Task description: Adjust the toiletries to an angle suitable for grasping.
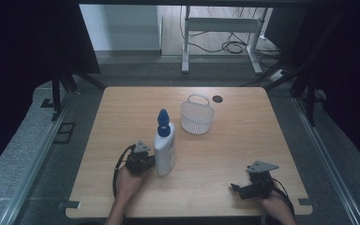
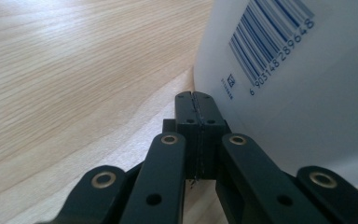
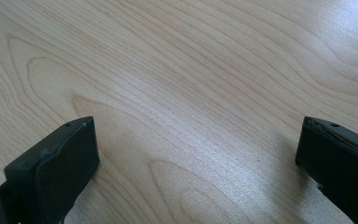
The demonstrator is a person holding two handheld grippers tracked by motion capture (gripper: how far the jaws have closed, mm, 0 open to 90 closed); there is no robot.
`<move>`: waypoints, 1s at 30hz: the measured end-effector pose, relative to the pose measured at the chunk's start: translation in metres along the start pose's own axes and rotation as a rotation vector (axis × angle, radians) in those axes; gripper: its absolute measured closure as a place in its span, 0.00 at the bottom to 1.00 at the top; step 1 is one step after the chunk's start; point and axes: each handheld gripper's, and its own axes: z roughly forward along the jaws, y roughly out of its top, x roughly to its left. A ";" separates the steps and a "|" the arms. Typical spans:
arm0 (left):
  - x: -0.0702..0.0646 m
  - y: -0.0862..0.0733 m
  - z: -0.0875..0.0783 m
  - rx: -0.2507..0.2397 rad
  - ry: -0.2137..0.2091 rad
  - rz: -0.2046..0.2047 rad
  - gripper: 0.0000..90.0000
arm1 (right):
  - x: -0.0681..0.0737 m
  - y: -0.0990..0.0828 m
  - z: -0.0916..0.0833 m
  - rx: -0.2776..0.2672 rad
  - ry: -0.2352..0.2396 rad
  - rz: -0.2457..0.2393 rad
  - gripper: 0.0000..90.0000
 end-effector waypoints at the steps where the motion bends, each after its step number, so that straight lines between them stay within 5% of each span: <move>1: -0.001 0.000 0.000 0.004 -0.001 0.003 0.99 | 0.000 0.000 0.000 0.000 0.000 0.000 0.00; 30: -0.032 0.008 0.007 0.021 -0.047 0.090 0.99 | 0.000 0.000 0.000 0.001 0.000 0.000 0.00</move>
